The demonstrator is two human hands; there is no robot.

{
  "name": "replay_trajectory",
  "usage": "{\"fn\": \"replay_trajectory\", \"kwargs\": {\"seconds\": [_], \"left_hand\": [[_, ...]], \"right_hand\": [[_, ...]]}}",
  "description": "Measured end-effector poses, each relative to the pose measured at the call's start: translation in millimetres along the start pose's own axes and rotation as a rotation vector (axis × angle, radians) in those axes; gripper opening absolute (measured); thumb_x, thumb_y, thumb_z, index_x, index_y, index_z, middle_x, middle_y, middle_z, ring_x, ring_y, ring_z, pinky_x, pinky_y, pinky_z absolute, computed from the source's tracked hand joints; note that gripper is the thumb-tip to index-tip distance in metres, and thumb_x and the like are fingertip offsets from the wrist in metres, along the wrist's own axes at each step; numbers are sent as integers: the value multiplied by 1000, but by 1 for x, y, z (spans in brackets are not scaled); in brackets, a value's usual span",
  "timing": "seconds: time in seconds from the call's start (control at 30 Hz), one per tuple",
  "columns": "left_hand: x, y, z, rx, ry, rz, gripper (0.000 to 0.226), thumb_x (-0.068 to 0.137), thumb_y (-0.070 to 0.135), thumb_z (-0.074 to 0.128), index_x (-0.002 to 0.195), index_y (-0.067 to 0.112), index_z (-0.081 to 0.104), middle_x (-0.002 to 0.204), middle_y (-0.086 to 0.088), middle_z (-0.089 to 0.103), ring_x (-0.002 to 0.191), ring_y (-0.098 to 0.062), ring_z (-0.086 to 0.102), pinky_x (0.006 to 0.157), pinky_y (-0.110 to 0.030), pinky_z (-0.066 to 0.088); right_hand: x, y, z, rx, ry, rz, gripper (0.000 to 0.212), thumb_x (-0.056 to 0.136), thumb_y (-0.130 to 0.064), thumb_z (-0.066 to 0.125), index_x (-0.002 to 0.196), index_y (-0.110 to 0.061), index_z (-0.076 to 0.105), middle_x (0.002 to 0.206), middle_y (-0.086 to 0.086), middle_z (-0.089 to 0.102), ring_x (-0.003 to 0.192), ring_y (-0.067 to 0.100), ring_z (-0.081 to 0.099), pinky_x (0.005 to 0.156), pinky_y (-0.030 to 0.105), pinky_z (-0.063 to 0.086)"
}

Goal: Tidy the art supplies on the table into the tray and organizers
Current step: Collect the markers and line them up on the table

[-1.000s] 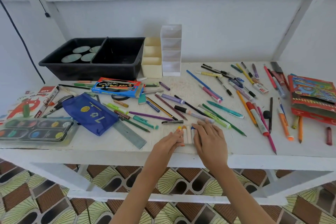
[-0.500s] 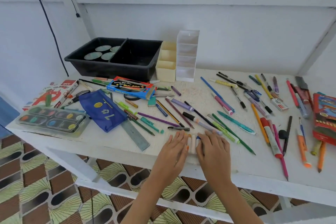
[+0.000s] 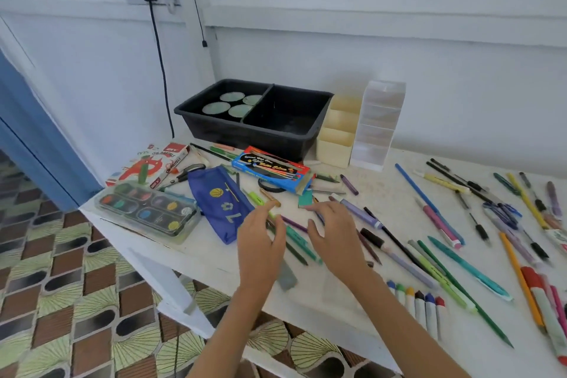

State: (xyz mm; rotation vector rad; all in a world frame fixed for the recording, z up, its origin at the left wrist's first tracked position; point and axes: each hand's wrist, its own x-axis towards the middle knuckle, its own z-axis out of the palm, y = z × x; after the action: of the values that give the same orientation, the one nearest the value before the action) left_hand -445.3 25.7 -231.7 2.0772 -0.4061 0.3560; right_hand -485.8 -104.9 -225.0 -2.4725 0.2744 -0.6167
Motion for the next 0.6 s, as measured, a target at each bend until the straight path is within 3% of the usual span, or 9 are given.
{"fn": "replay_trajectory", "kwargs": {"seconds": [0.07, 0.2, 0.3, 0.4, 0.5, 0.6], "left_hand": [[23, -11, -8, 98, 68, -47, 34, 88, 16, 62, 121, 11, 58, 109, -3, 63, 104, -20, 55, 84, -27, 40], [68, -43, -14, 269, 64, -175, 55, 81, 34, 66, 128, 9, 50, 124, -12, 56, 117, -30, 49, 97, -43, 41], [95, -58, -13, 409, -39, -291, 74, 82, 51, 60, 140, 13, 35, 145, -17, 36, 136, -37, 28, 108, -49, 29], [111, -69, -11, 482, -174, -389, 85, 82, 60, 53, 148, 20, 16, 155, -15, 13, 141, -41, 8, 113, -53, 15], [119, -76, -8, 524, -244, -437, 88, 83, 60, 52, 149, 22, 8, 156, -15, 5, 142, -42, 1, 112, -55, 11], [121, -76, -6, 536, -198, -443, 84, 82, 51, 57, 147, 21, 14, 155, -14, 10, 142, -41, 3, 112, -56, 16]], "right_hand": [[26, -5, 14, -20, -53, -7, 28, 89, -15, 55, 116, -15, 60, 114, 1, 59, 109, 16, 50, 98, 28, 36], [82, -7, 43, -103, -101, -13, 33, 89, -23, 57, 121, -17, 55, 120, 1, 53, 112, 16, 44, 97, 27, 33], [119, -1, 61, -160, -148, -10, 42, 87, -32, 59, 127, -19, 51, 129, 4, 48, 119, 19, 41, 101, 31, 33], [143, 10, 77, -290, -273, 38, 61, 83, -49, 60, 137, -28, 40, 143, 10, 35, 133, 26, 30, 109, 38, 26], [152, 23, 89, -367, -374, 61, 73, 79, -64, 56, 140, -34, 30, 148, 12, 30, 136, 30, 25, 112, 43, 20], [153, 30, 94, -356, -328, 49, 71, 78, -66, 54, 139, -37, 31, 136, 5, 42, 127, 23, 35, 109, 42, 23]]}}
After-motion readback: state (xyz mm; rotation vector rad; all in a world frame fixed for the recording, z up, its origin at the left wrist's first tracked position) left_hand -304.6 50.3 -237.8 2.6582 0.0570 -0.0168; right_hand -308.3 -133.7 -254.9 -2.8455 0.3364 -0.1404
